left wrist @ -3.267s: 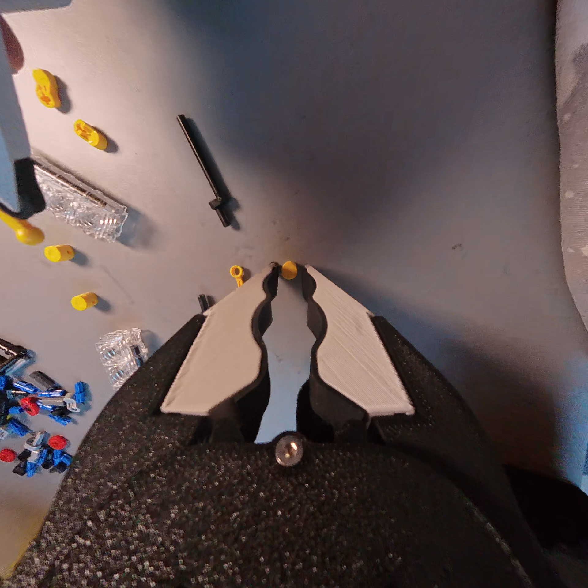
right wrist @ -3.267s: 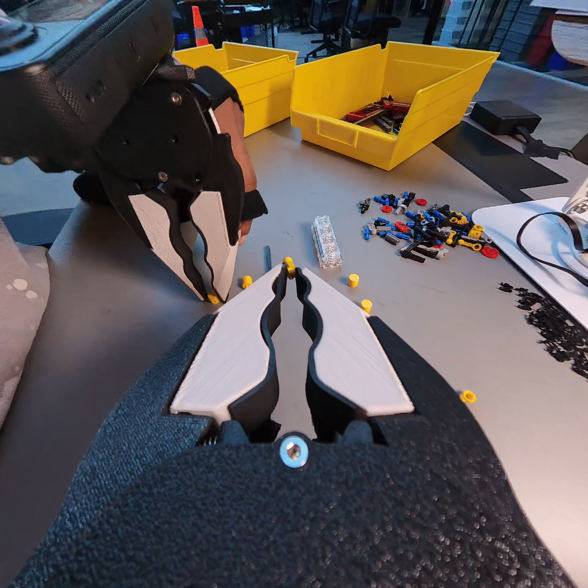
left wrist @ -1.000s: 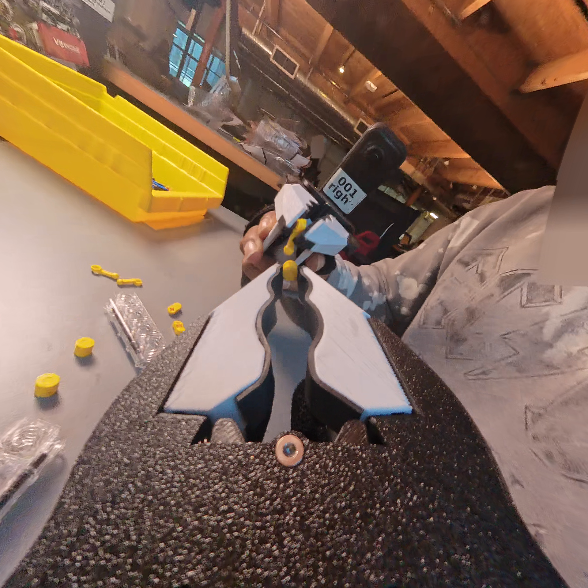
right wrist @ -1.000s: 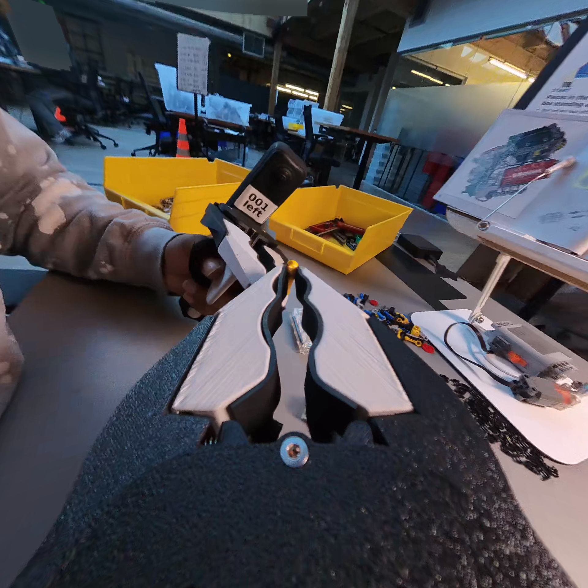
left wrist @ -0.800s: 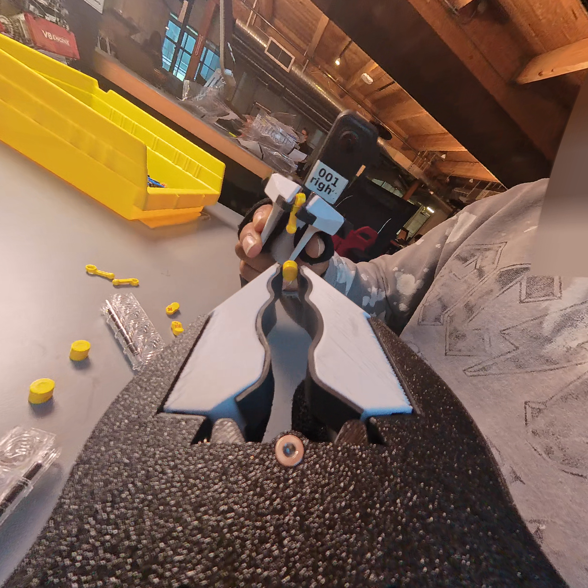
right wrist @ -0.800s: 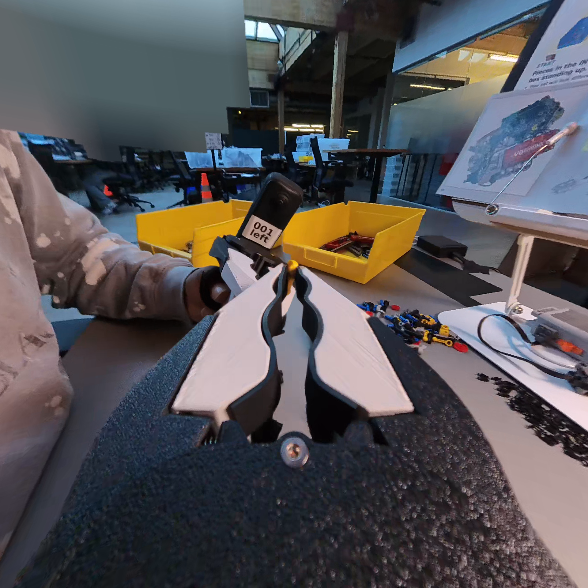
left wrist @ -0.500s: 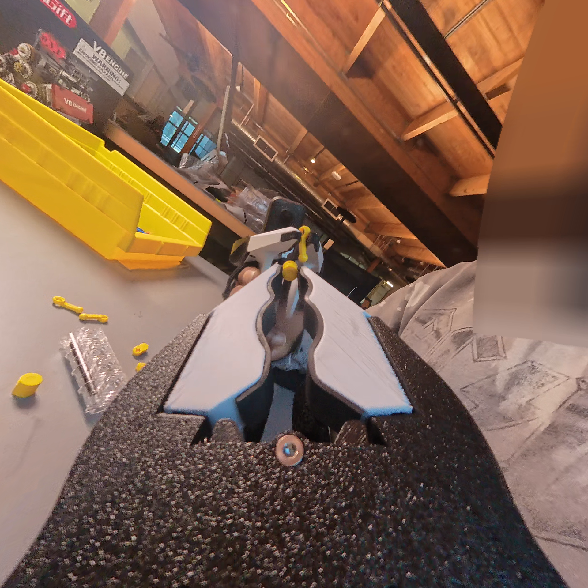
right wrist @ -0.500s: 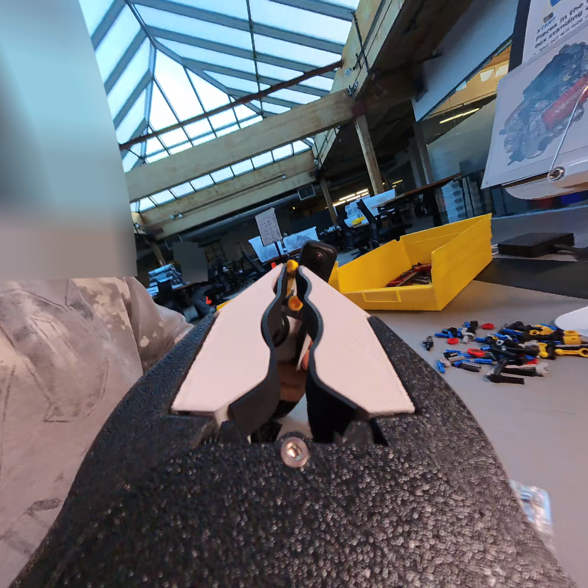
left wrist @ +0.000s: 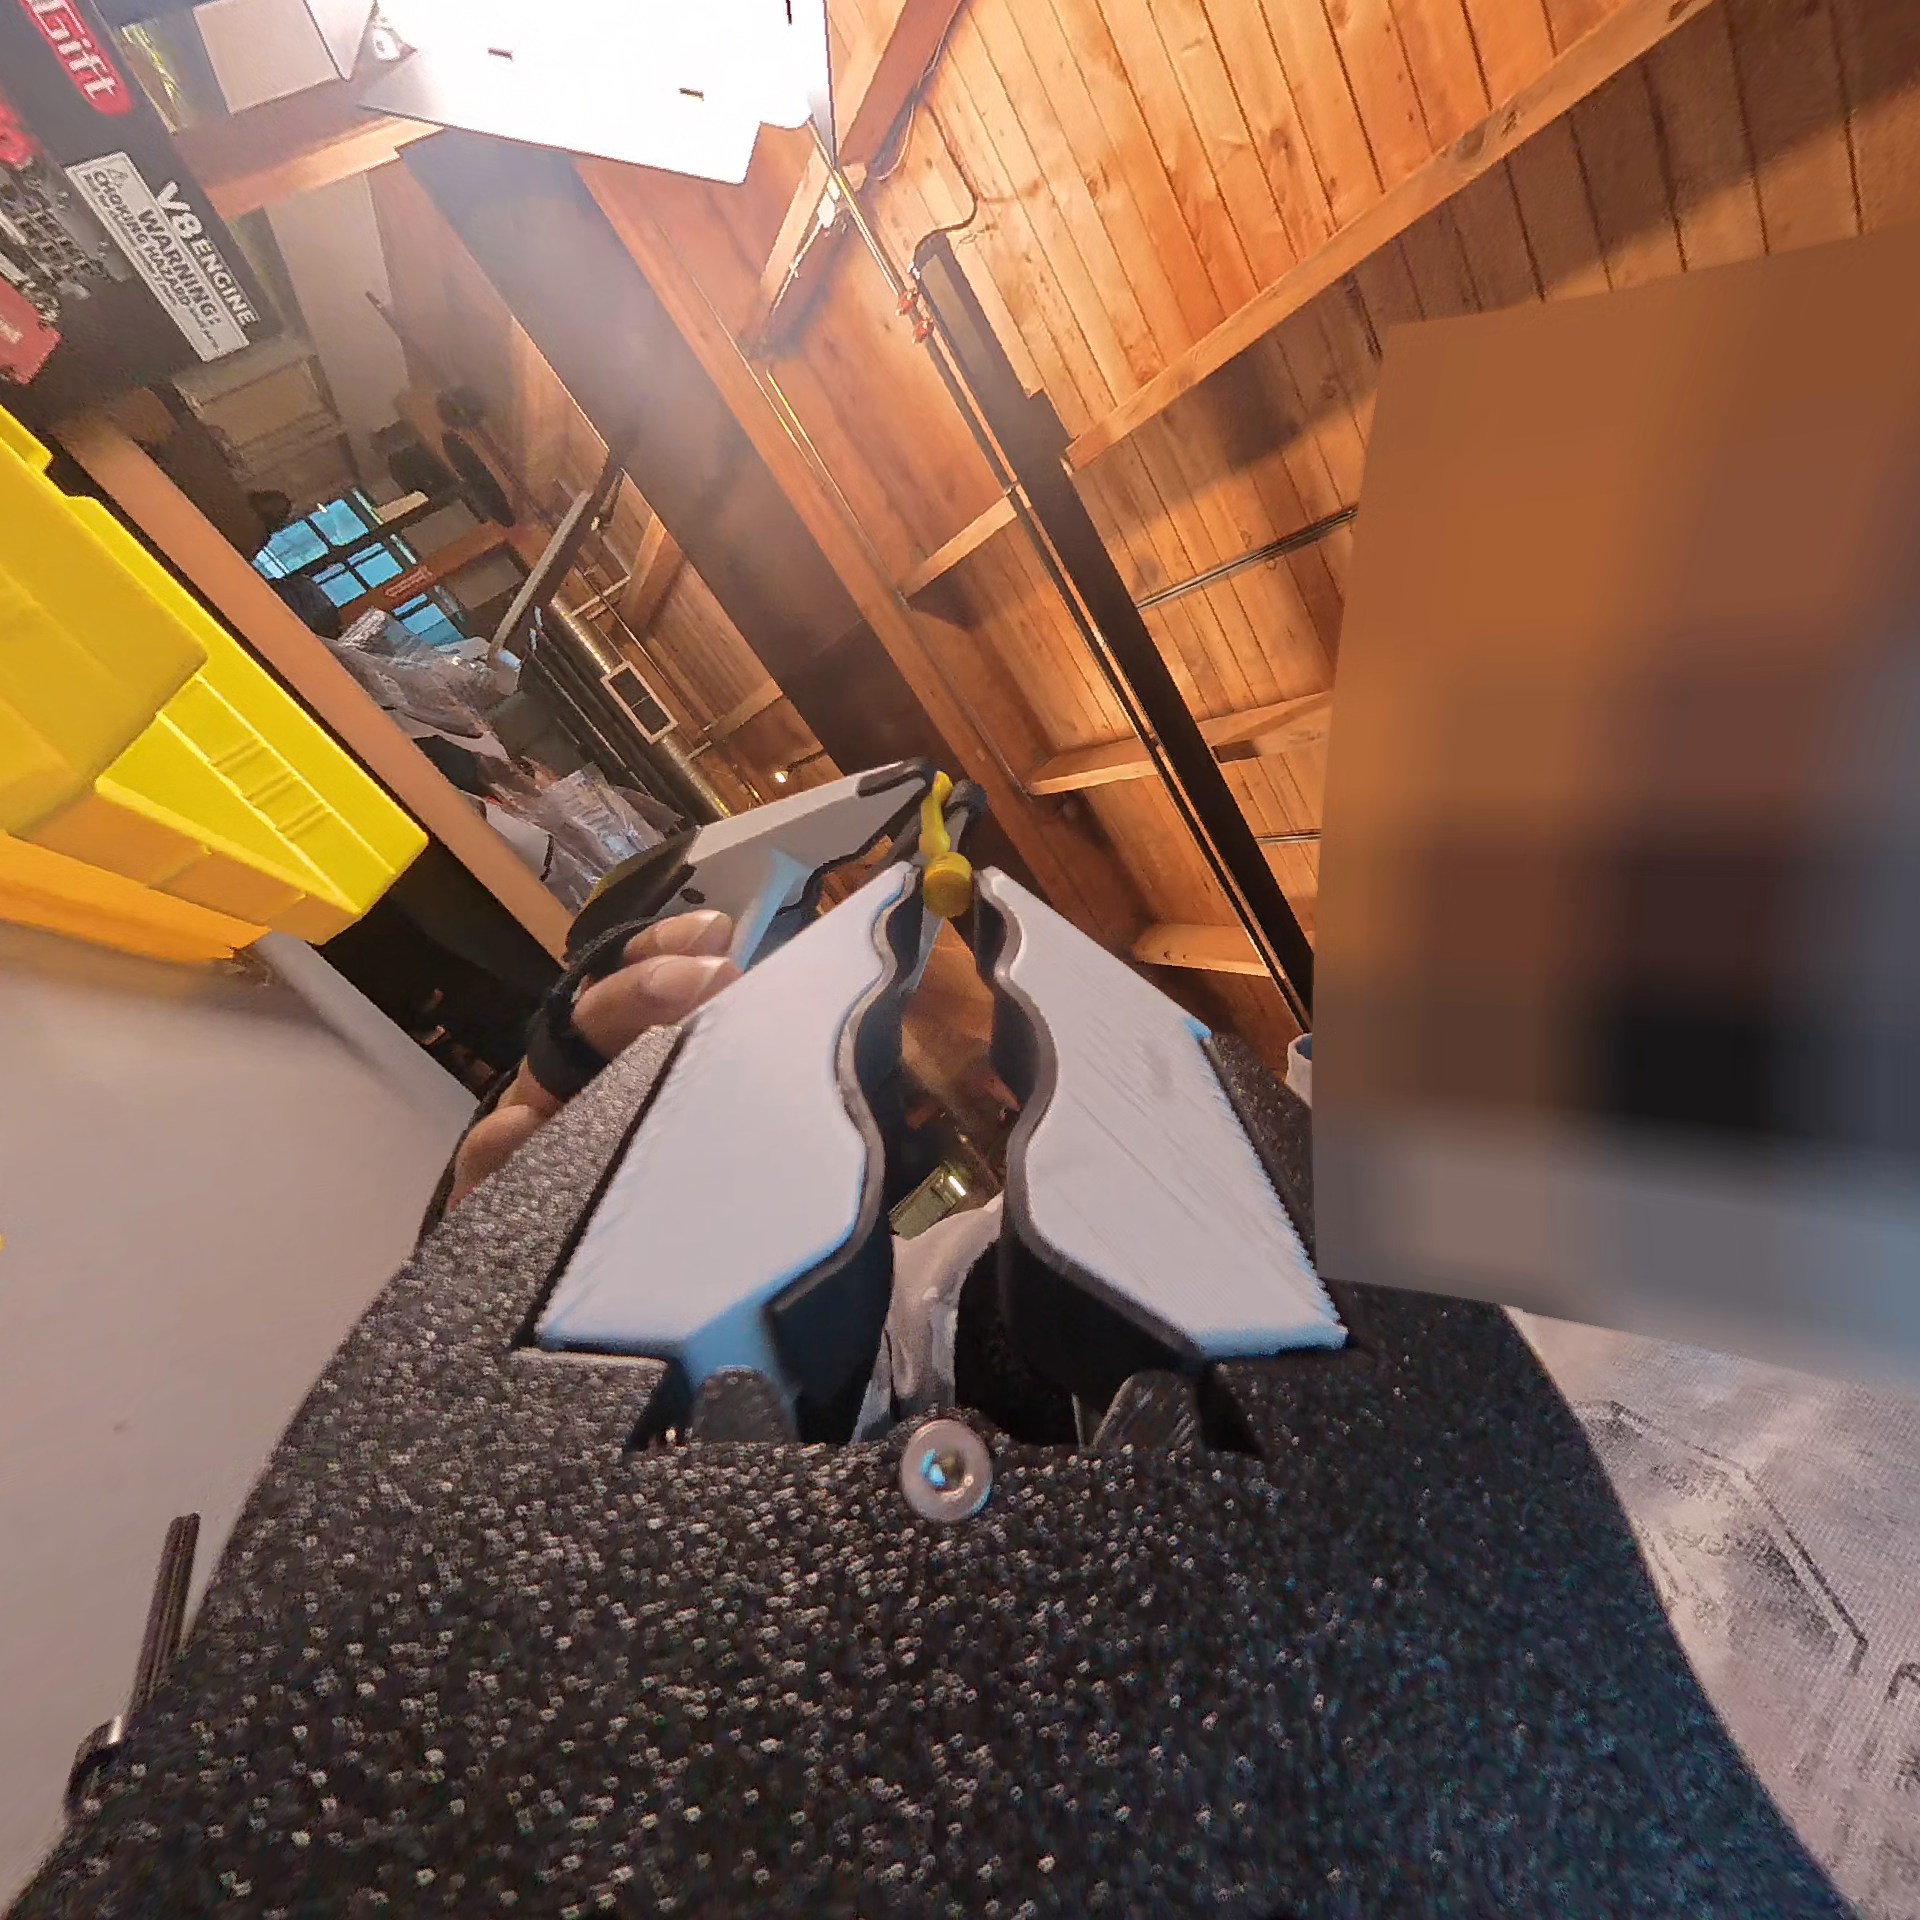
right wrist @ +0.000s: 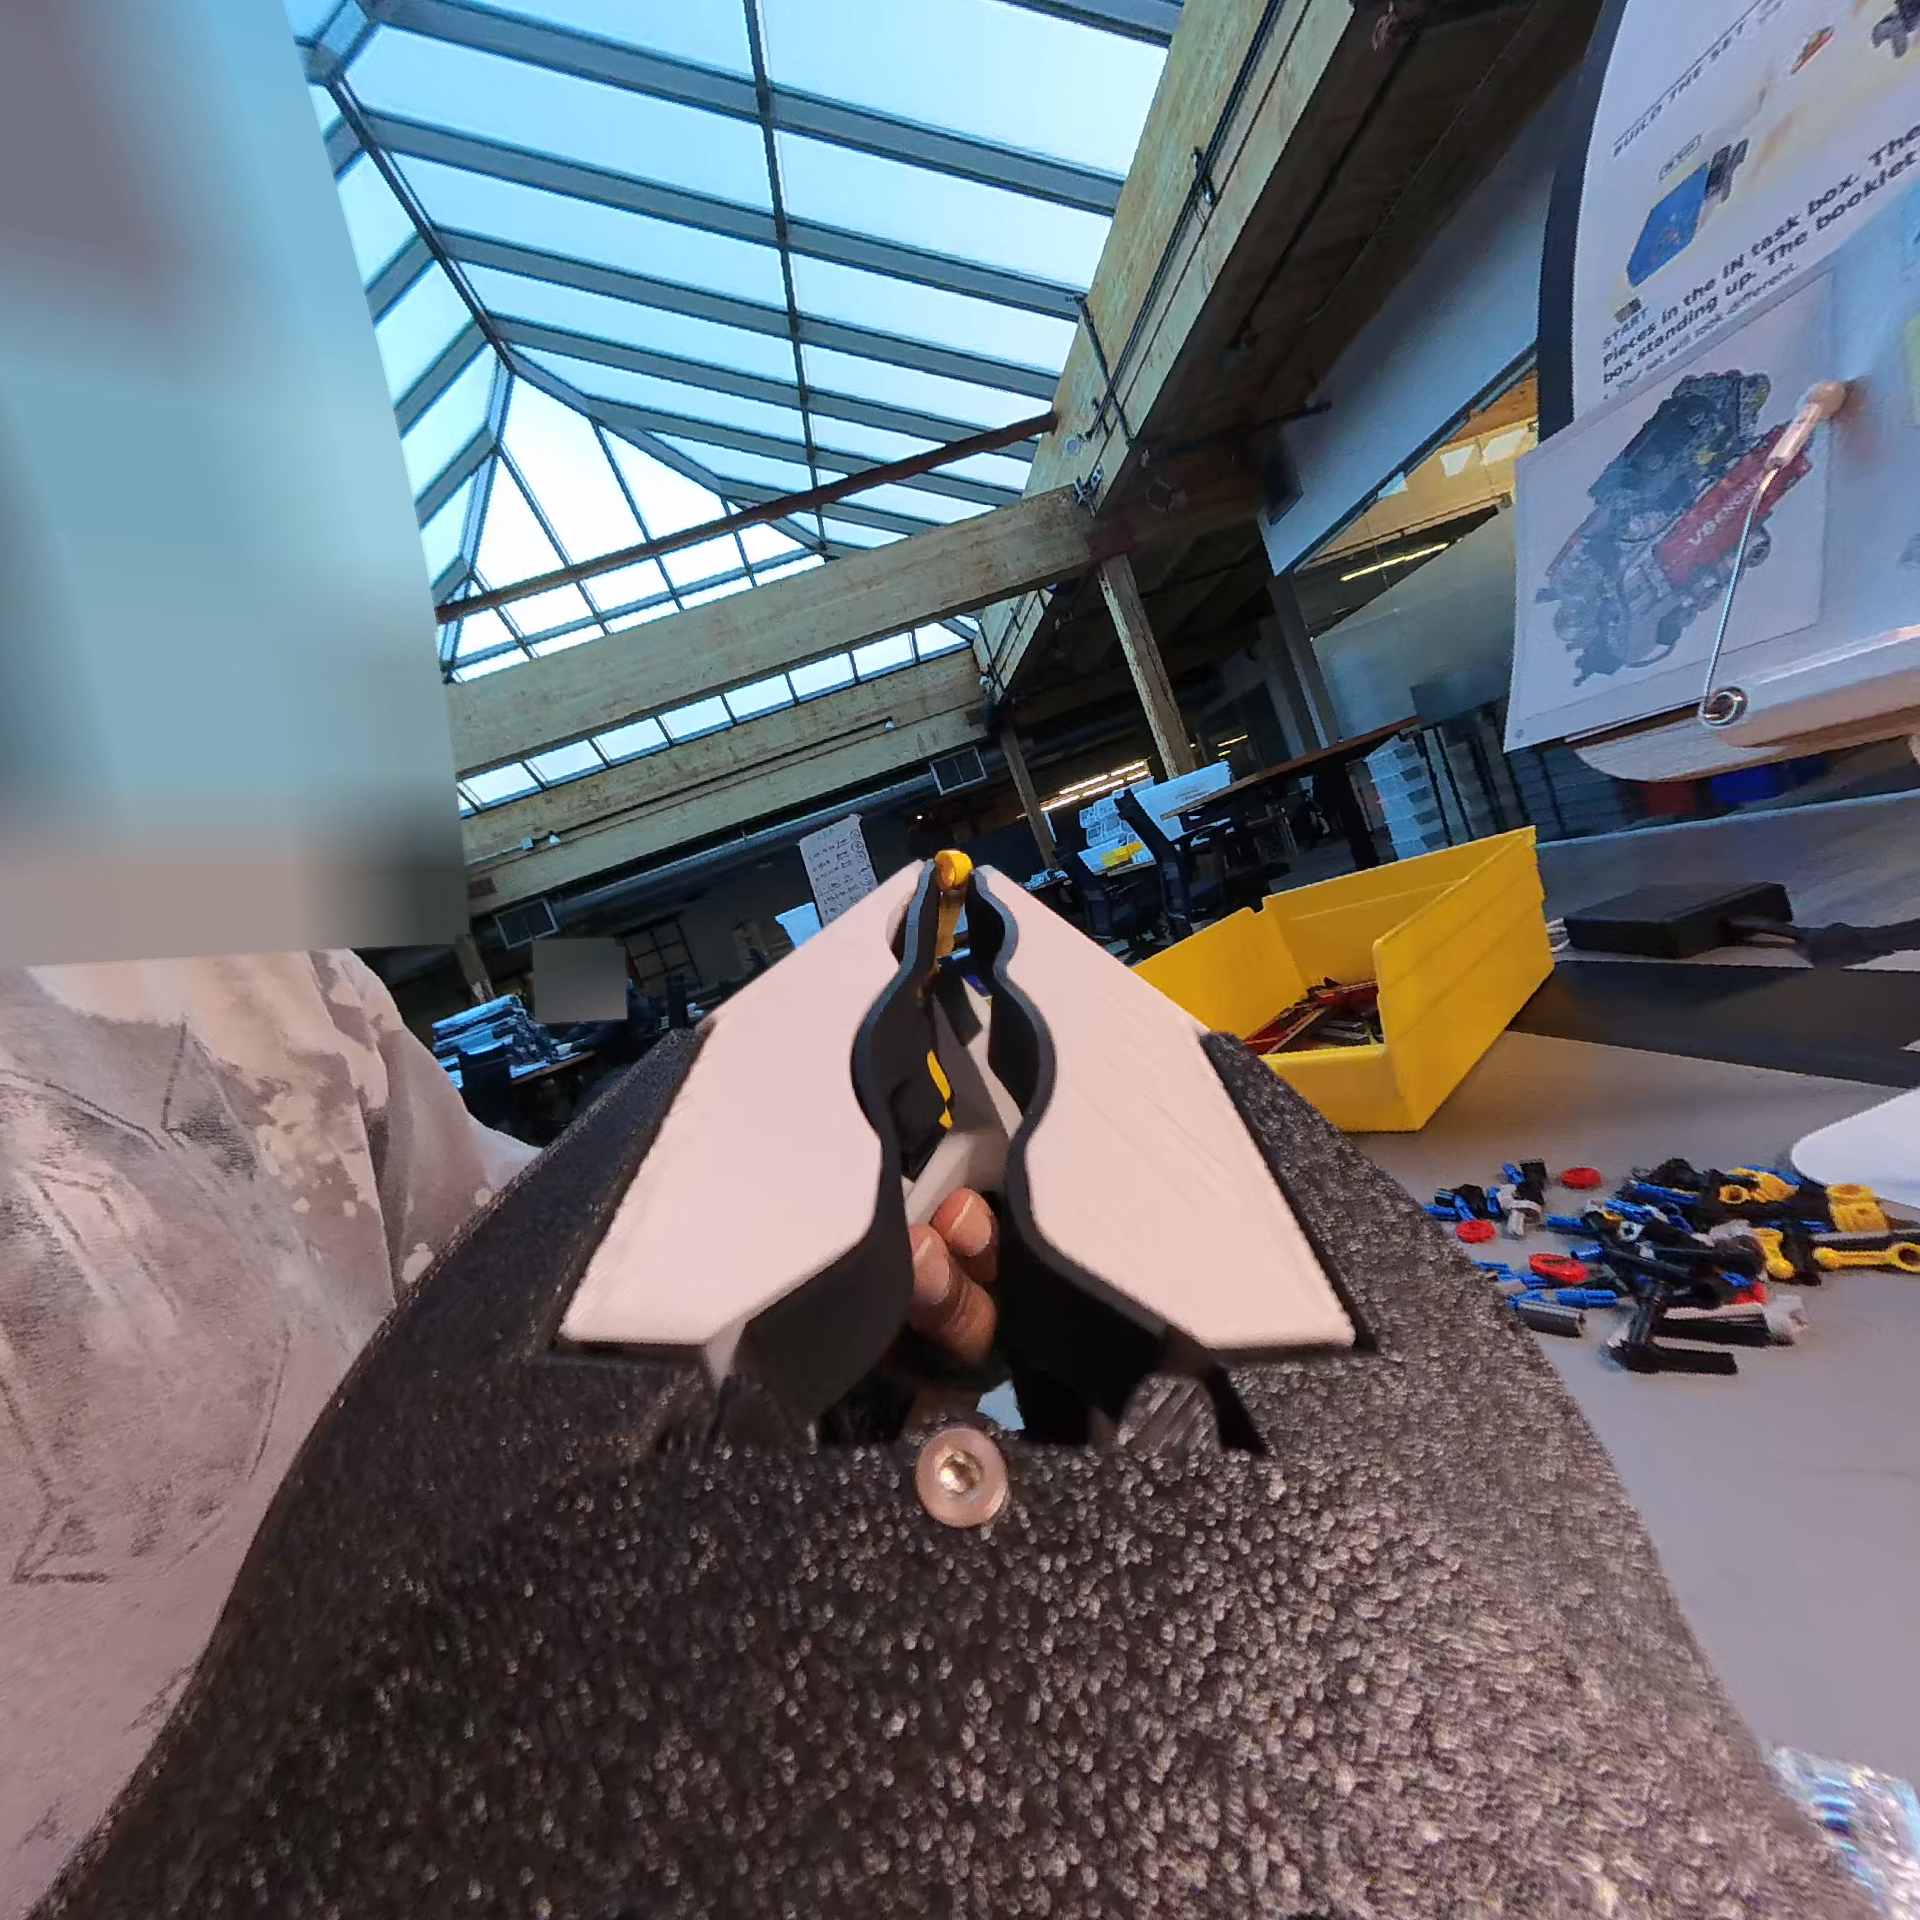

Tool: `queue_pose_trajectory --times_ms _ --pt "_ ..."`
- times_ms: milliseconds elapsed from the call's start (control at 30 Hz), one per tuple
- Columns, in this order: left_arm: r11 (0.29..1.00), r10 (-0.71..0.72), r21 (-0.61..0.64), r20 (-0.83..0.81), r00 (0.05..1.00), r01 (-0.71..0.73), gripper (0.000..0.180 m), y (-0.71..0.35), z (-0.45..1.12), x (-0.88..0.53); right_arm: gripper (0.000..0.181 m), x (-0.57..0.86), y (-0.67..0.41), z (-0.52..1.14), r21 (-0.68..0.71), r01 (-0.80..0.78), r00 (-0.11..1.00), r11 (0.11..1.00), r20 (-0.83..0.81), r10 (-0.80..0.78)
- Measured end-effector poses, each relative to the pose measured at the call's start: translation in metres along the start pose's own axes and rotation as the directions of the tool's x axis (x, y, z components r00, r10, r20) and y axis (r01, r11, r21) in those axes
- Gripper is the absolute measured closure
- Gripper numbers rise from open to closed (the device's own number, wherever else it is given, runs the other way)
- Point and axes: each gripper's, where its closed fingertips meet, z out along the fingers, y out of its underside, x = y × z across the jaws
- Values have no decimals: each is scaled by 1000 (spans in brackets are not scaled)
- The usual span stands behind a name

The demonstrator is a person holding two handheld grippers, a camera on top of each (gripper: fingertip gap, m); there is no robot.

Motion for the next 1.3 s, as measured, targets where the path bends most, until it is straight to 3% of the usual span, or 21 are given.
queue_pose_trajectory --times_ms 500,733,933,1167,1300 --pt "996 -55 66 -6 998 55 174 -7 -3 0 177 -1 5 4 -15 73 997 997 -27 -73" --pt "997 -29 66 -12 1000 30 174 -13 -9 4 178 -1 16 3 -141 221 974 965 -17 -226" --pt "988 122 -101 55 991 -116 174 -6 -11 5 177 -4 23 -1 -276 356 933 893 53 -355" --pt "845 431 -431 200 880 -316 174 8 -24 -17 177 5 40 -19 -502 620 756 603 176 -631" --pt "813 459 -495 219 861 -307 174 14 -30 -24 178 6 49 -25 -534 603 769 593 188 -611"
